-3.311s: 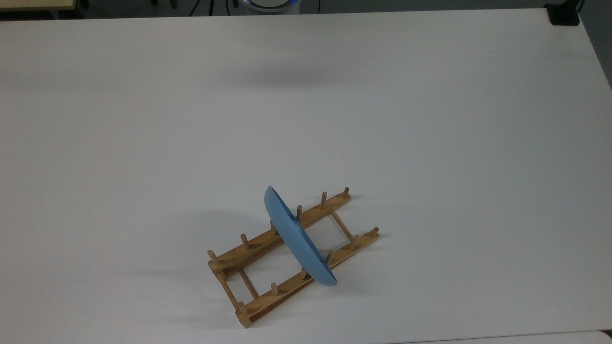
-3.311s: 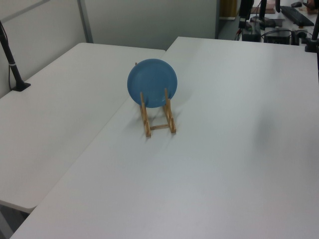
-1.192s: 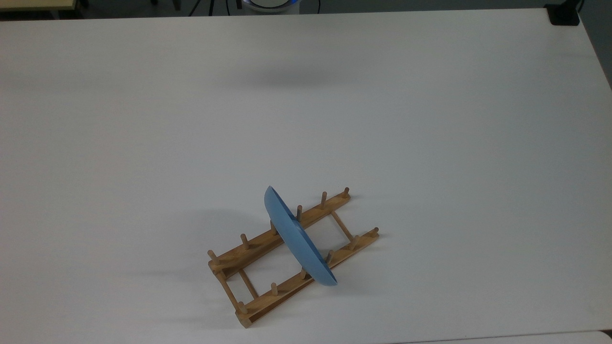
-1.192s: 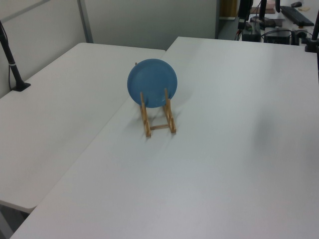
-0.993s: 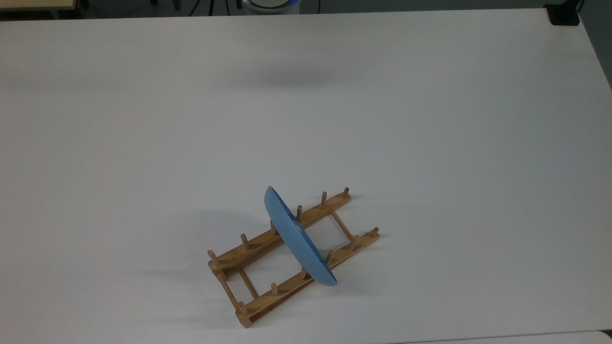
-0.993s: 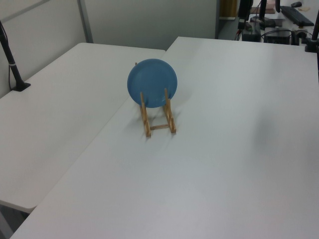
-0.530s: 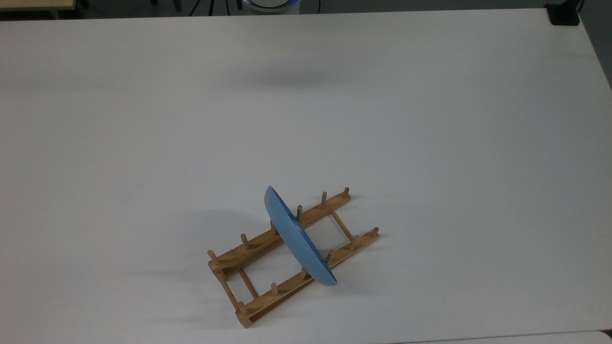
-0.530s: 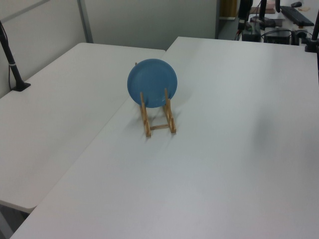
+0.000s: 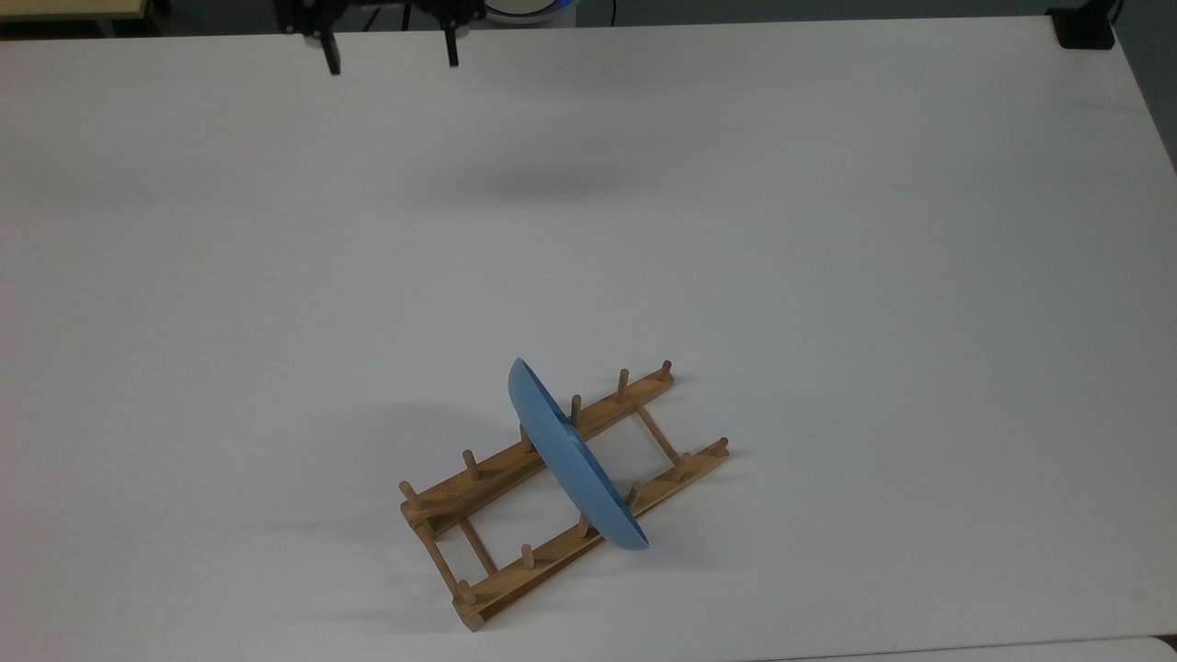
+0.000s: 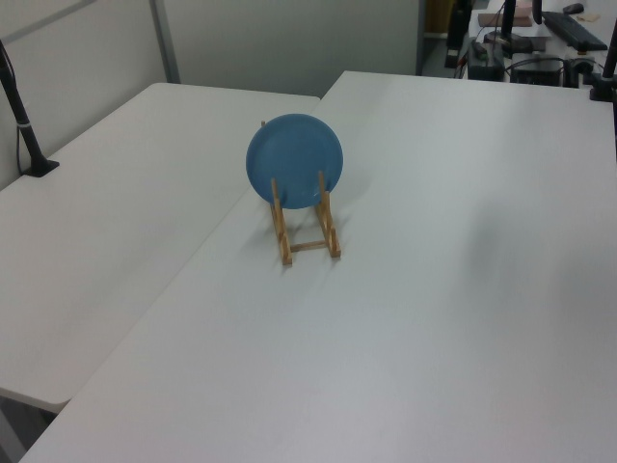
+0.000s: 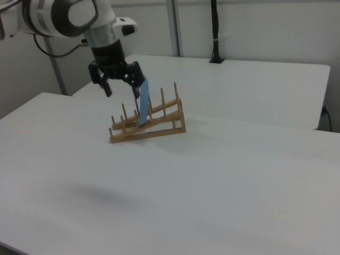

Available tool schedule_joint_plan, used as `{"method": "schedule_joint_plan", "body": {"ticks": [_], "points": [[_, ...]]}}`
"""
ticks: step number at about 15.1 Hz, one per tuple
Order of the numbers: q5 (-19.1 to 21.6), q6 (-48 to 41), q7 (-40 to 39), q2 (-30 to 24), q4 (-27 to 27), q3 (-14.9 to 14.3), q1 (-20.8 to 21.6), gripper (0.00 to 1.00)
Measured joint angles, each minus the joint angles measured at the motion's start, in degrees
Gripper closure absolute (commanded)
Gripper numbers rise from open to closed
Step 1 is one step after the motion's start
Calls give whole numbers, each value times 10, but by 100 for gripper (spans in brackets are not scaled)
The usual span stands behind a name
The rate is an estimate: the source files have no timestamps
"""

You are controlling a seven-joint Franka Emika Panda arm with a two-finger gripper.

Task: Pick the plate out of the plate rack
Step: 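Lower the open gripper toward the rim of the blue plate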

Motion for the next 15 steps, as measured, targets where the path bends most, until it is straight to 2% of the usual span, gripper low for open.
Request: {"method": "schedule_joint_plan", "body": {"ticks": [3, 6, 10, 12, 15], "points": [[-8, 85, -1, 24, 0, 2, 2, 0], [-8, 186, 10, 57, 0, 3, 22, 0], [-13, 299, 118, 99, 0, 4, 52, 0], [-34, 355, 180, 120, 0, 4, 71, 2], [-81, 417, 254, 151, 0, 5, 89, 10]]}}
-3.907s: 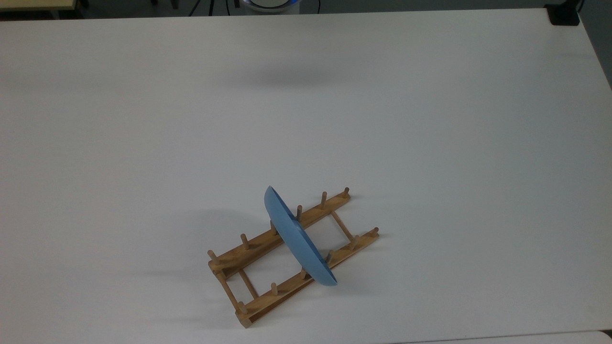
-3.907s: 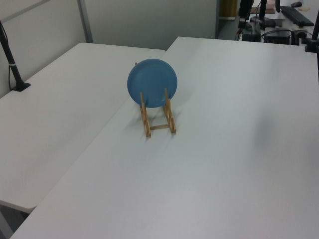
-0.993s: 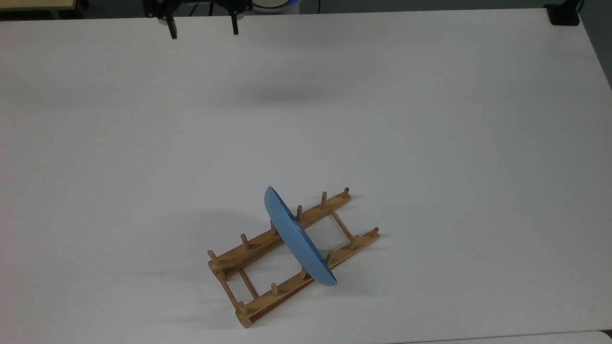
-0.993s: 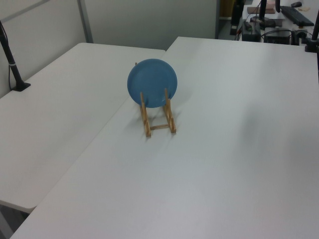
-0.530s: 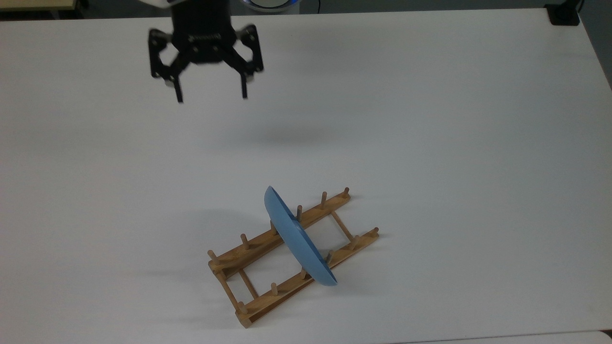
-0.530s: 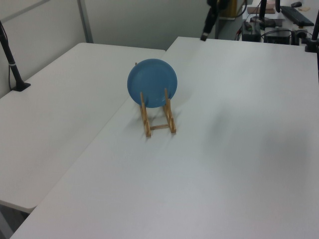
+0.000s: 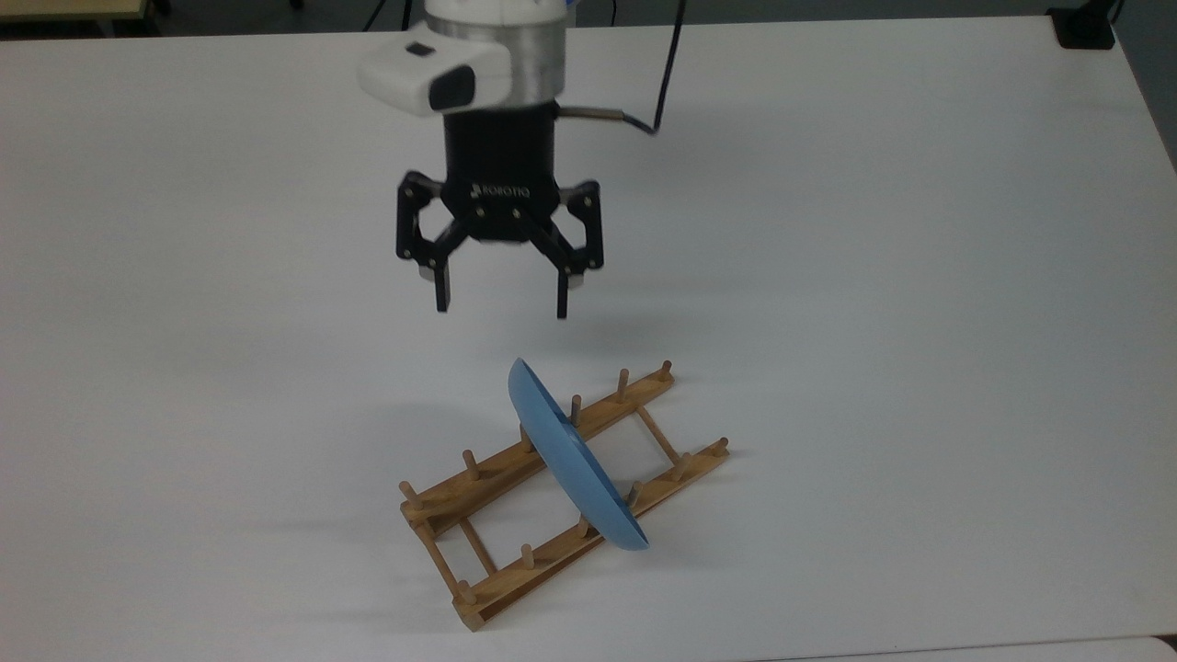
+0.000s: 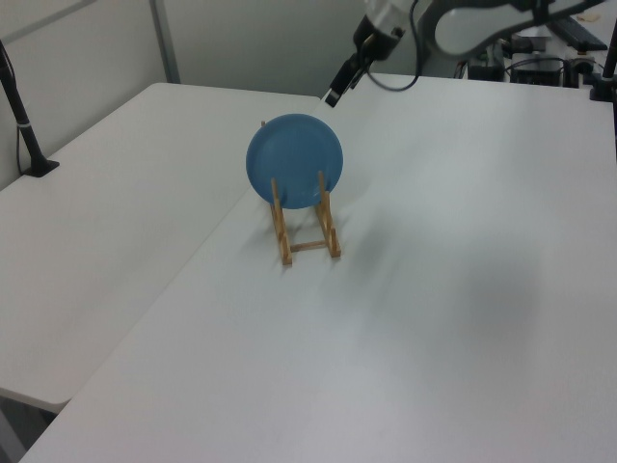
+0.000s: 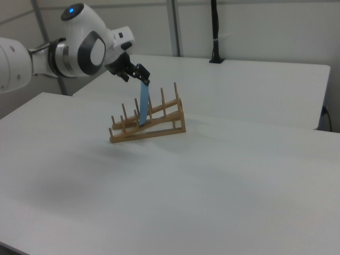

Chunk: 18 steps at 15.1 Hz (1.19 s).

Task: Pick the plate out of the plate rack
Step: 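Lower the open gripper toward the rim of the blue plate, then close the gripper on the blue plate's rim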

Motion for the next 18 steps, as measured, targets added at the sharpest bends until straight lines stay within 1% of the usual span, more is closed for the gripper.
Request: {"method": "schedule_joint_plan", "body": {"ticks": [4, 5, 6, 7, 8, 9, 10, 11, 12, 13, 14, 16, 17, 18], "points": [[-76, 64, 69, 45, 1, 0, 3, 16], [-95, 71, 89, 55, 4, 0, 6, 21], [-113, 73, 109, 63, 8, 0, 8, 29], [-128, 73, 126, 70, 13, 0, 10, 31], [-137, 73, 137, 76, 17, 0, 11, 40], [-140, 73, 142, 80, 21, 0, 12, 42], [-140, 73, 144, 83, 23, 0, 12, 54], [-140, 73, 146, 84, 25, 0, 12, 63], [-140, 73, 148, 84, 27, 0, 12, 75], [-140, 73, 152, 84, 28, 0, 14, 77], [-141, 73, 157, 84, 29, 0, 16, 78], [-141, 73, 162, 84, 30, 0, 19, 89], [-141, 73, 162, 84, 31, 0, 19, 99], [-142, 73, 162, 84, 32, 0, 19, 100]]}}
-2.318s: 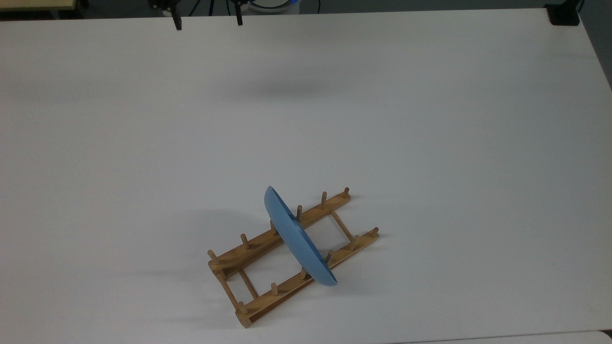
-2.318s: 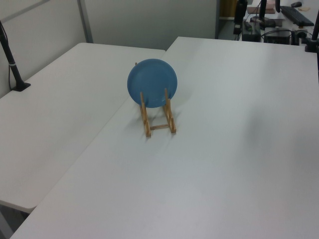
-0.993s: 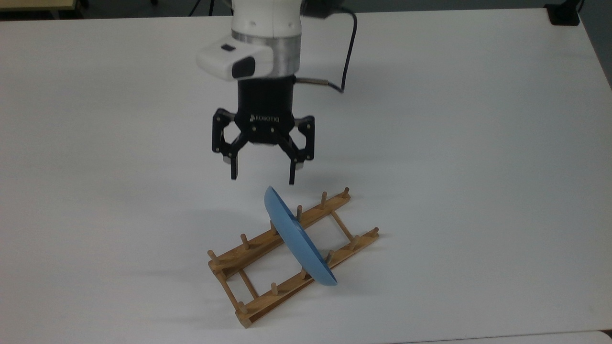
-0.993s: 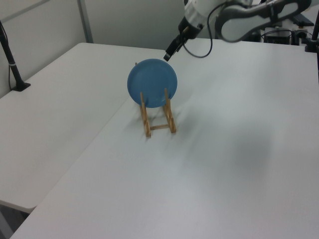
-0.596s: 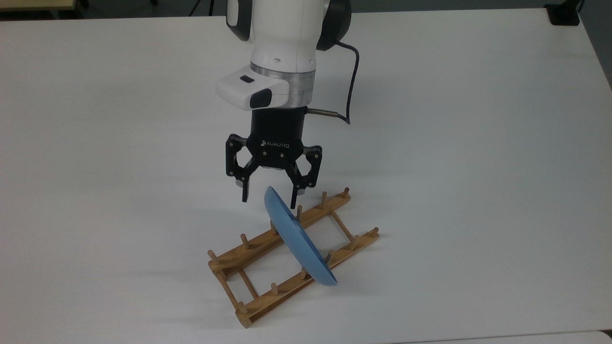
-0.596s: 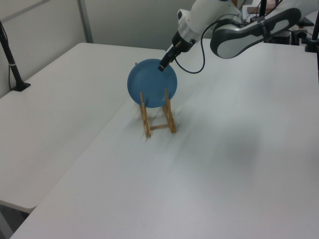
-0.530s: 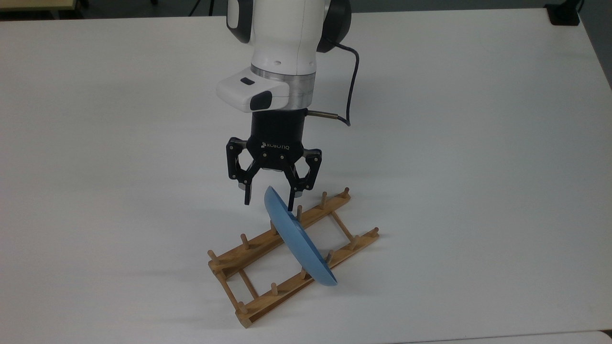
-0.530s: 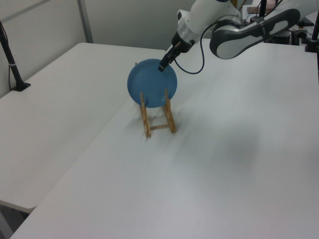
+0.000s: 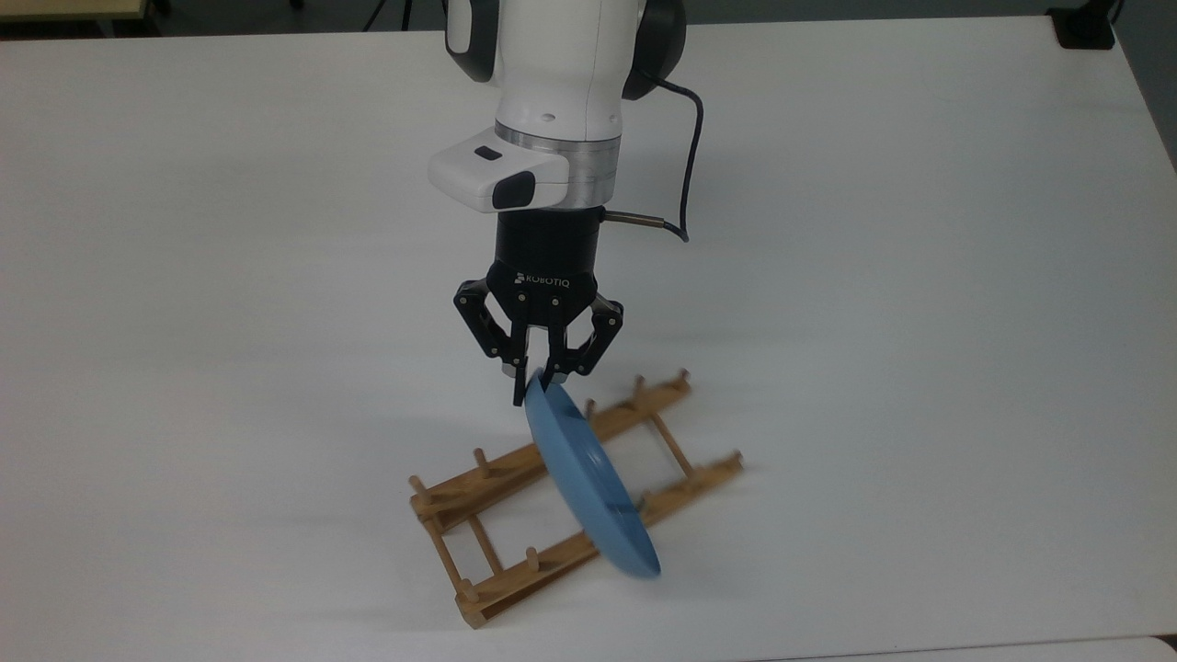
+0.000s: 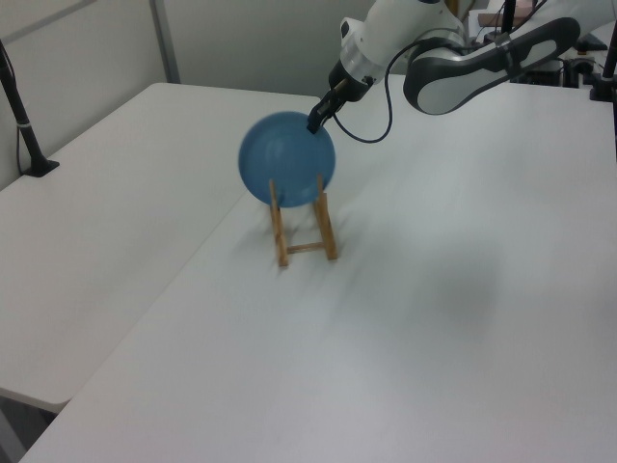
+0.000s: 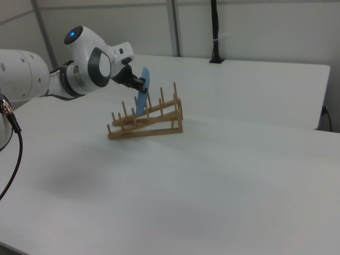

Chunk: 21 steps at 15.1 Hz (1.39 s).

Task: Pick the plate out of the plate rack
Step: 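Close the gripper on the blue plate's rim, then lift the blue plate up out of the rack slots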

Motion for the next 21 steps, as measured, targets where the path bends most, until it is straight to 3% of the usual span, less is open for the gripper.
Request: {"method": "schedule_joint_plan", "body": {"ticks": [8, 12, 17, 21], "points": [[-6, 0, 1, -5, 9, 0, 1, 100], [4, -7, 11, -38, 14, 0, -6, 100], [77, -136, -18, -84, 14, 0, -28, 100], [201, -285, -165, -123, 15, -1, -61, 100]]}}
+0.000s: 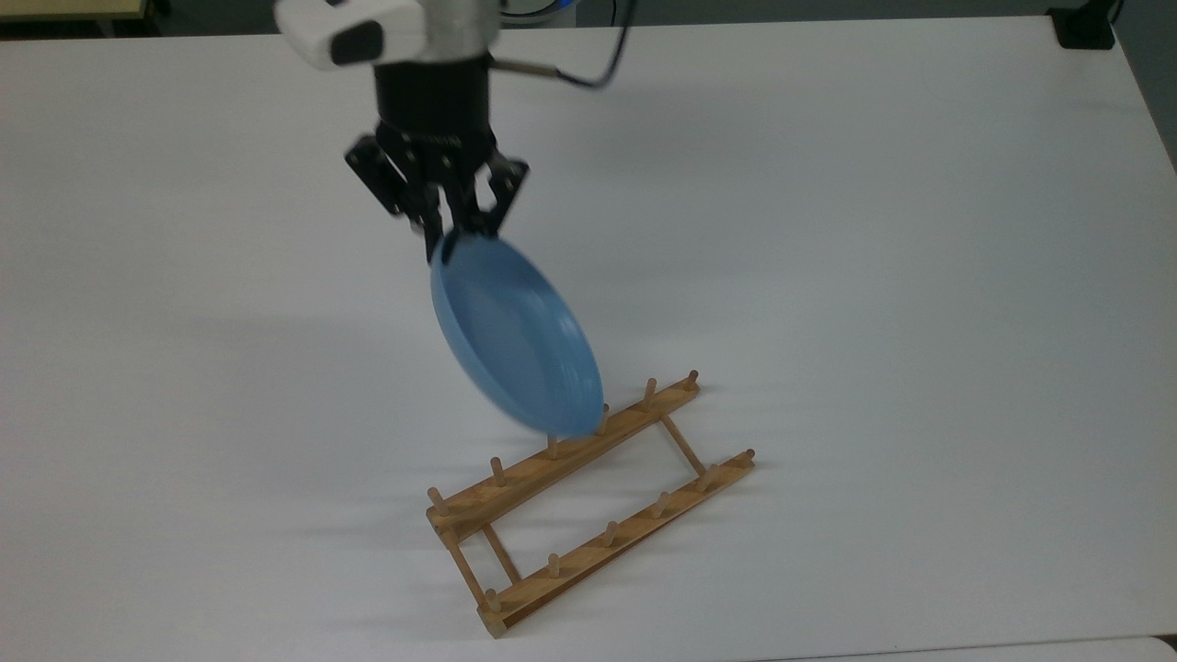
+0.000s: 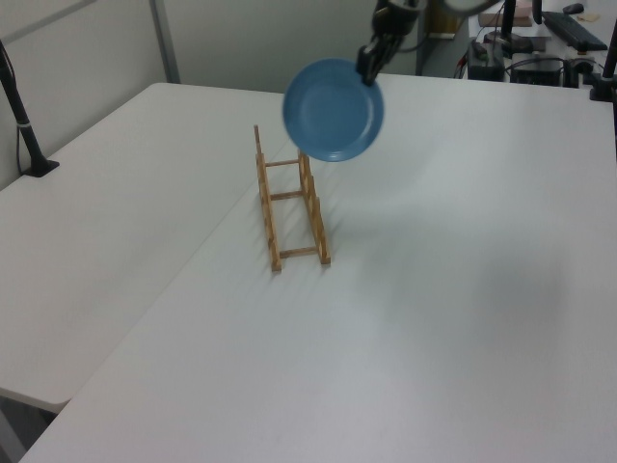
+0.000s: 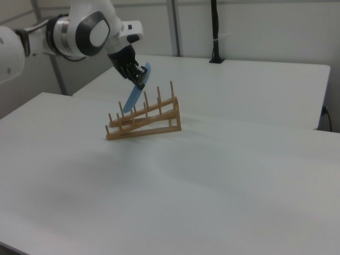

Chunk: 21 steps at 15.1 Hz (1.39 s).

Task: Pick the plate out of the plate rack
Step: 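Lift the blue plate up out of the rack slots, then carry the plate away from the rack and lower it onto the table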

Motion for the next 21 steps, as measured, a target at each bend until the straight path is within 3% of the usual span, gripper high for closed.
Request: {"method": "schedule_joint_plan", "body": {"ticks": [4, 9, 14, 21], "points": [[59, -181, -158, -51, 0, 0, -49, 100], [81, -338, -362, -70, -15, -1, -116, 100], [82, -302, -436, -56, -103, -3, -159, 100], [82, -155, -441, -40, -211, -3, -164, 100]]}}
